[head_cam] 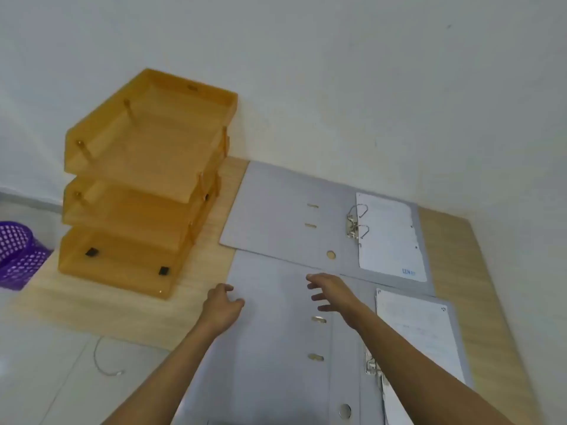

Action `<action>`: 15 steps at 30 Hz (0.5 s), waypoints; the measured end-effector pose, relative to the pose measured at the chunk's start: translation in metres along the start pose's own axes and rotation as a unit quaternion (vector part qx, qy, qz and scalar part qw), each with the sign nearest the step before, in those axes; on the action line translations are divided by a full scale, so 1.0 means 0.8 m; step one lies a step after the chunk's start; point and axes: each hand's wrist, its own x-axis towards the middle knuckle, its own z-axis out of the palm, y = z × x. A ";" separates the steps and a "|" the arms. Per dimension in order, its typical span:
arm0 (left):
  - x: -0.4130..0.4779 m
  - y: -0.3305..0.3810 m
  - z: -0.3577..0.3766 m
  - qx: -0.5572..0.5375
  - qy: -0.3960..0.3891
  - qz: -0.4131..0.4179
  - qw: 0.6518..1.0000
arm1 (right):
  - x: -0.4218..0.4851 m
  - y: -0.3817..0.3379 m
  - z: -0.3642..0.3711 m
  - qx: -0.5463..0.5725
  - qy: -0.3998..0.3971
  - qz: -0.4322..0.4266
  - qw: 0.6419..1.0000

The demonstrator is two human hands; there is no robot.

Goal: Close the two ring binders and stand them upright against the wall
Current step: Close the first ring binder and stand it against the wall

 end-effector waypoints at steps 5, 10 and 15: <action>0.001 -0.017 0.010 0.010 0.058 -0.019 0.998 | 0.009 0.012 0.026 -0.037 -0.022 0.020 0.999; -0.007 -0.034 0.023 -0.017 0.104 -0.047 0.993 | 0.006 0.043 0.047 -0.141 -0.037 0.004 0.989; -0.019 -0.053 0.031 -0.020 0.127 -0.057 0.990 | -0.001 0.071 0.058 -0.208 -0.052 -0.020 0.977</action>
